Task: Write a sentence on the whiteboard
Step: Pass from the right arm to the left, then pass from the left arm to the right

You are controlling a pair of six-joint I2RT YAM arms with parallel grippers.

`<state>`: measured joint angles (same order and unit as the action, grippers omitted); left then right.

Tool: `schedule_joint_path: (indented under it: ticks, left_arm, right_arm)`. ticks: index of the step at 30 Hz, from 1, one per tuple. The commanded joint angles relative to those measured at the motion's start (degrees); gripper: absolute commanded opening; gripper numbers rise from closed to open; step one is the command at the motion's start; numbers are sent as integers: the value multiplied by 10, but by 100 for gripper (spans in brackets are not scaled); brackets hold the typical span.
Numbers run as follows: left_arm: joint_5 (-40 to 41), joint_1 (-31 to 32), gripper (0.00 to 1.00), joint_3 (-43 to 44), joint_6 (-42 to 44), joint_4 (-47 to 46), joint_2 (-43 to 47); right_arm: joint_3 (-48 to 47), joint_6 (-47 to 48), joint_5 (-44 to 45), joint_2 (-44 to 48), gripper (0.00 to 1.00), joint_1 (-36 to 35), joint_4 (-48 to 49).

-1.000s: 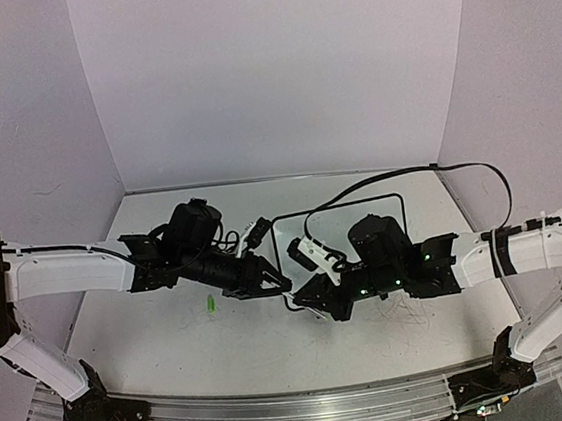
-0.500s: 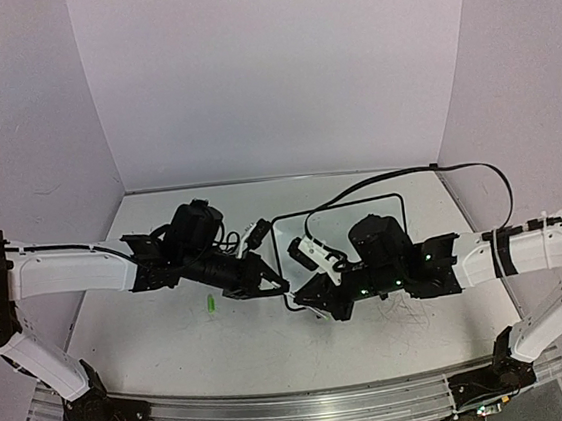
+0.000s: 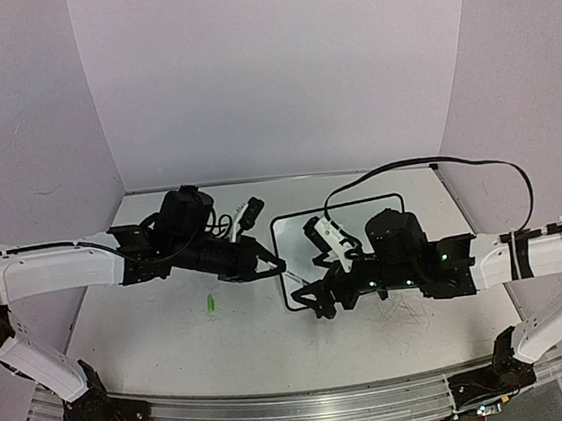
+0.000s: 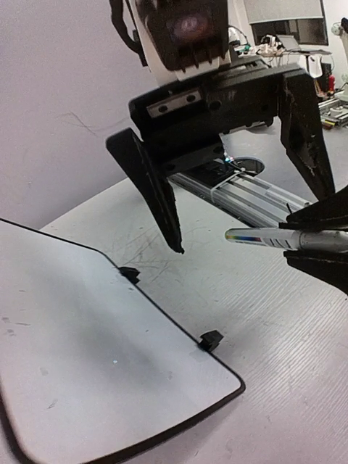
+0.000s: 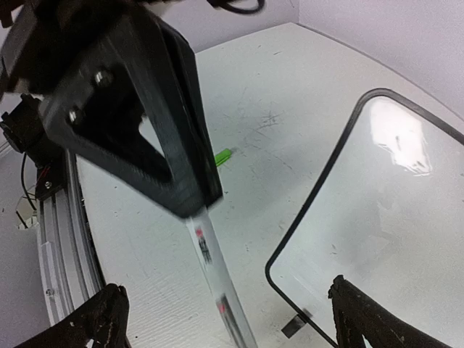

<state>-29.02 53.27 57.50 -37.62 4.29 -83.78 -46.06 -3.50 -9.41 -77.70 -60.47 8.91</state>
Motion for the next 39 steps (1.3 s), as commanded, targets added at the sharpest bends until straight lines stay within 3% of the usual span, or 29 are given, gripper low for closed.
schedule_joint_path:
  ticks: [1,6,12,16,21,28,34,36,39]
  left_arm:
    - [92,-24,0,35,25,-1,79]
    - [122,-33,0,40,24,-31,135]
    - [75,-33,0,10,-22,-167,178]
    - [52,-33,0,9,-49,-214,181]
    - [34,-28,0,-4,-87,-276,183]
    - [37,-20,0,-15,-97,-302,180]
    - [37,-19,0,-28,-96,-303,177]
    - [34,-19,0,-28,-93,-303,174]
    - [29,-19,0,-31,-88,-303,173]
  right_arm:
    - [35,-71,65,54,98,-1,41]
    - [69,-160,3,106,98,-2,121]
    - [110,-320,34,163,98,3,254]
    - [64,-394,-75,136,98,42,289]
    - [47,-507,-184,76,98,75,493]
    - [-45,-525,-244,-8,98,71,552]
    - [-80,-486,-233,-24,98,70,511]
    - [-99,-475,-245,-38,93,69,486]
    - [-123,-459,-264,-55,77,69,461]
